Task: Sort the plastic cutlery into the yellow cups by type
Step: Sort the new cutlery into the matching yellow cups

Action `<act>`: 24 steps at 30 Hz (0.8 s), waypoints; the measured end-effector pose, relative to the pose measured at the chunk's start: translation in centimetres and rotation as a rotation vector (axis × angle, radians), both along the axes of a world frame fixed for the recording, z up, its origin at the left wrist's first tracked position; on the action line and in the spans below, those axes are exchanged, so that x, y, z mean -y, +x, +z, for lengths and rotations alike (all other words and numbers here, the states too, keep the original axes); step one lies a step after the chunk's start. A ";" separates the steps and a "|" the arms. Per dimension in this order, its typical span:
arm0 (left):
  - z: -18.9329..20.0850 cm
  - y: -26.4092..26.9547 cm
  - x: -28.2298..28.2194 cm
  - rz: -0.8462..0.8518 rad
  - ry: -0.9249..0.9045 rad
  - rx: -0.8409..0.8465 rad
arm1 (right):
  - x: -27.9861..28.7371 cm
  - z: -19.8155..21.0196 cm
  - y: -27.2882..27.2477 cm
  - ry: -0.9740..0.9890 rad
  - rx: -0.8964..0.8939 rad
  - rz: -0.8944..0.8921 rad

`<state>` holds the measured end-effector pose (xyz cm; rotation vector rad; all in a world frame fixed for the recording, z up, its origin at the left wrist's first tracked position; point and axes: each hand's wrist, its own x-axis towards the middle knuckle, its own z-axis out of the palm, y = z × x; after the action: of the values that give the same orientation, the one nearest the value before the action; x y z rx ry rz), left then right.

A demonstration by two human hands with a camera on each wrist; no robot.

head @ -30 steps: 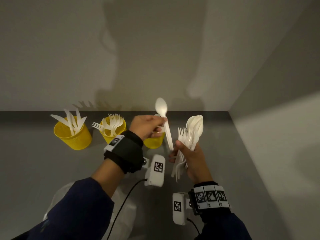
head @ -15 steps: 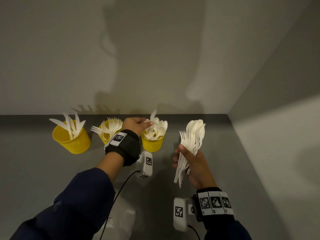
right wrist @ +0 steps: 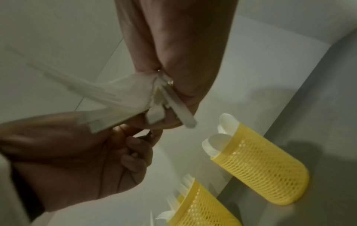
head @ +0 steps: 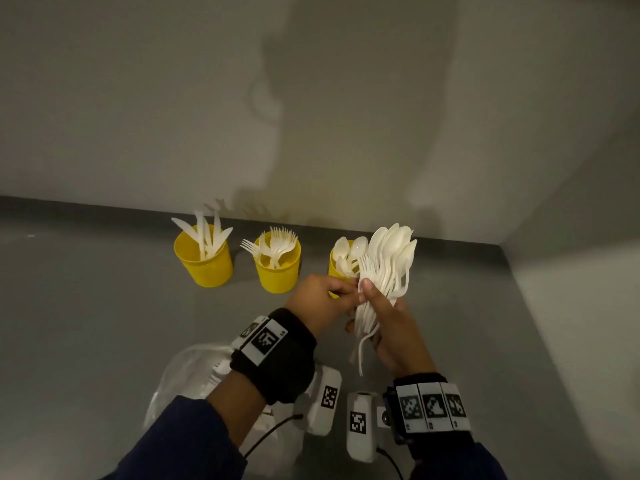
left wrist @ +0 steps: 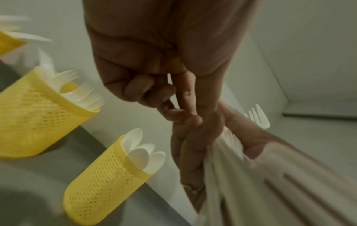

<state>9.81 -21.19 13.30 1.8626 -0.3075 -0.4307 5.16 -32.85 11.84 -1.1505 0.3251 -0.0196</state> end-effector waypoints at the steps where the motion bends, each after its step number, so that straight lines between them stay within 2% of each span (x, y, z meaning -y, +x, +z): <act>1: 0.2 0.1 -0.7 -0.005 -0.025 -0.018 | -0.6 0.1 0.1 -0.003 0.002 0.013; 4: 0.2 0.6 -2.8 0.025 -0.037 -0.031 | -2.4 0.3 0.7 0.010 0.023 0.030; 7: 0.4 1.3 -4.7 0.103 -0.033 0.024 | -4.0 0.5 1.4 0.030 0.040 0.014; 10: 1.4 2.4 -6.8 0.230 -0.028 0.102 | -5.0 0.4 2.0 -0.001 0.035 0.001; 13: 2.8 4.5 -8.6 0.383 -0.148 0.083 | -5.5 0.0 2.3 -0.012 0.021 -0.011; 15: 3.4 6.5 -9.4 0.461 -0.166 0.109 | -5.6 0.0 2.3 -0.018 0.009 -0.013; 18: 2.8 9.6 -9.6 0.501 -0.036 0.182 | -5.7 0.1 2.3 -0.001 -0.002 0.002; 20: 1.4 11.1 -9.3 0.448 0.112 0.199 | -5.6 0.2 2.2 0.009 -0.012 0.017; 24: -1.6 12.6 -8.6 0.314 0.335 0.109 | -5.2 0.1 2.0 0.021 -0.022 0.009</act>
<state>22.40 -12.60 11.71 2.2216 -0.0097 -0.1710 7.13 -27.61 11.95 -1.1320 0.3392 0.0039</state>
